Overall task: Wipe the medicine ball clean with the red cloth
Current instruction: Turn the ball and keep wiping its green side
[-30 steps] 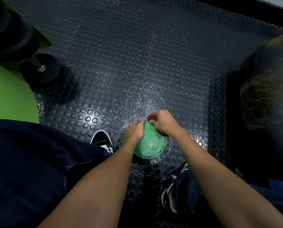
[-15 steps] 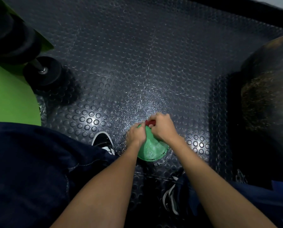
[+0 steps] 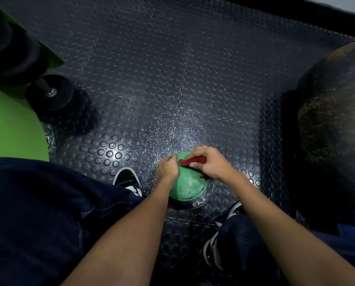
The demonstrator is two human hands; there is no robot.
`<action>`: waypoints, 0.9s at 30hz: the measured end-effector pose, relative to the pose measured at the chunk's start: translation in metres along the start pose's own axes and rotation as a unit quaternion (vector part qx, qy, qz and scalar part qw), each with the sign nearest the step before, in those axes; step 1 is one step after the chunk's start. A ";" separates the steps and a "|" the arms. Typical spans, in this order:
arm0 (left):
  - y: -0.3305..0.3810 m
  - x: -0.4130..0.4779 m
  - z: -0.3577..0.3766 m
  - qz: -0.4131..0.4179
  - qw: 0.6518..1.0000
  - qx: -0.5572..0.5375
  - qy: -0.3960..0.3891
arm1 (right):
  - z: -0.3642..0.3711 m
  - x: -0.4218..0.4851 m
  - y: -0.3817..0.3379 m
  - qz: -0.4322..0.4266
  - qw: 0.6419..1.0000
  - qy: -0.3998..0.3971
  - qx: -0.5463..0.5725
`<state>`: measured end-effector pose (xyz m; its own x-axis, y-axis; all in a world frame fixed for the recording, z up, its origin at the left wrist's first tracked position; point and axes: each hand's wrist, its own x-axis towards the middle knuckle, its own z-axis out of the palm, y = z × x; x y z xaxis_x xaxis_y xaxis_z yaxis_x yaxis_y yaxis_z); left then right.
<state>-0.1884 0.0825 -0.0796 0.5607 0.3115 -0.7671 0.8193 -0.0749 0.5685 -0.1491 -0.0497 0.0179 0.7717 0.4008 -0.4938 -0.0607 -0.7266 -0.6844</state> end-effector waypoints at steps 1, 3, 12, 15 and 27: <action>0.002 0.005 0.001 -0.009 1.000 -0.004 -0.002 | -0.008 -0.003 -0.001 0.002 0.999 -0.012 0.031; -0.001 0.011 0.002 -0.032 0.999 -0.020 -0.010 | -0.022 -0.003 0.000 0.005 0.998 0.027 0.057; 0.001 -0.013 0.010 0.039 0.995 0.087 0.029 | -0.013 0.023 0.001 0.027 0.996 0.079 -0.041; -0.002 -0.013 0.017 0.044 0.994 0.085 0.045 | 0.014 0.020 0.006 0.012 0.990 0.065 -0.127; 0.002 0.001 0.024 0.037 0.991 0.120 0.039 | 0.002 0.014 0.010 0.034 0.995 0.067 -0.058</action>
<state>-0.1828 0.0598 -0.0865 0.6171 0.3677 -0.6957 0.7864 -0.3201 0.5284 -0.1398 -0.0503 0.0027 0.8467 0.2761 -0.4548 -0.0474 -0.8123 -0.5814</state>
